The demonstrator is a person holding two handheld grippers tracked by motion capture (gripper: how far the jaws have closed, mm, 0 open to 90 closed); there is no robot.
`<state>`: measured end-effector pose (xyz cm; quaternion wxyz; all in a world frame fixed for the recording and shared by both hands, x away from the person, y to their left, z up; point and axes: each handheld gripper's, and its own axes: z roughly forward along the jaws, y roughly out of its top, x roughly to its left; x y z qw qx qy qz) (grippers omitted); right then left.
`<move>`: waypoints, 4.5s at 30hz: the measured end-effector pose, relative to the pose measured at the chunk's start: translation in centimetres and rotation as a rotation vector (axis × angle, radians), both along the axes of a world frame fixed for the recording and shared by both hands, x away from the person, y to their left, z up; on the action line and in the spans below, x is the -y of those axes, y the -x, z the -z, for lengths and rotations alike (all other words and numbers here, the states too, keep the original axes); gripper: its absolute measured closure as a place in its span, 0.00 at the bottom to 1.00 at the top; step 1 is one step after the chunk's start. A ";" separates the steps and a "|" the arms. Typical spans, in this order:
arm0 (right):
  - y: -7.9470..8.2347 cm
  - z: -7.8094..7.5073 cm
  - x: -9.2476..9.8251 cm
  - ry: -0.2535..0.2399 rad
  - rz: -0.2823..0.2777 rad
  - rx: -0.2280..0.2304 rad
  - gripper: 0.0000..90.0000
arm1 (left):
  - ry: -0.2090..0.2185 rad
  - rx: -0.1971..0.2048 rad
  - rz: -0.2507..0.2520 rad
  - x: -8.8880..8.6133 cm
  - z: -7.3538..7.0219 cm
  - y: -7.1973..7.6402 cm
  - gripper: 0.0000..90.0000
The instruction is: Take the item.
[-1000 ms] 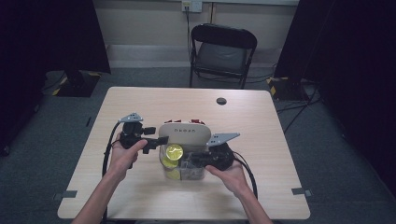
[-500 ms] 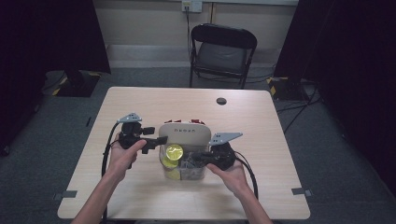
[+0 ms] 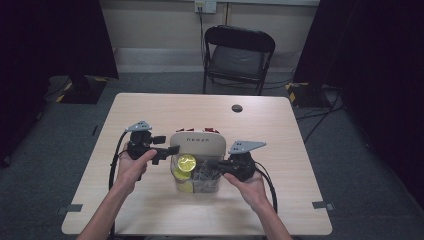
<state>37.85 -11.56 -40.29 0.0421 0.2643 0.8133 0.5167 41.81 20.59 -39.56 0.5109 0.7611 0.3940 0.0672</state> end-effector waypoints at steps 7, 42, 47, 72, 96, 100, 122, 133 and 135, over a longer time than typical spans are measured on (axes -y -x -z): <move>0.1 -0.2 0.1 -0.011 0.001 0.001 1.00 | 0.000 -0.003 0.000 0.0 0.0 0.0 0.21; 0.7 -3.0 3.1 -0.081 0.031 0.045 1.00 | -0.001 -0.006 -0.001 -0.2 0.1 -0.1 0.20; 1.0 -3.4 3.7 -0.089 0.037 0.054 1.00 | 0.001 -0.007 0.000 -0.2 0.1 -0.1 0.20; 1.4 -4.4 6.8 -0.111 0.105 0.076 1.00 | -0.013 -0.009 0.000 -0.1 0.1 -0.1 0.20; 1.6 -3.2 10.7 -0.094 0.208 0.049 1.00 | -0.011 -0.018 0.011 0.3 0.3 -0.3 0.19; 1.5 -2.4 10.9 -0.080 0.212 0.031 1.00 | -0.013 -0.017 0.012 0.3 0.3 -0.3 0.19; 0.7 0.2 10.7 -0.015 0.228 -0.023 1.00 | -0.011 -0.021 0.011 0.1 0.3 -0.2 0.20; 0.4 0.7 10.4 0.012 0.229 -0.032 1.00 | -0.010 -0.022 0.010 0.1 0.3 -0.2 0.20; 0.4 0.7 10.4 0.015 0.220 -0.031 1.00 | -0.010 -0.023 0.010 0.1 0.3 -0.2 0.20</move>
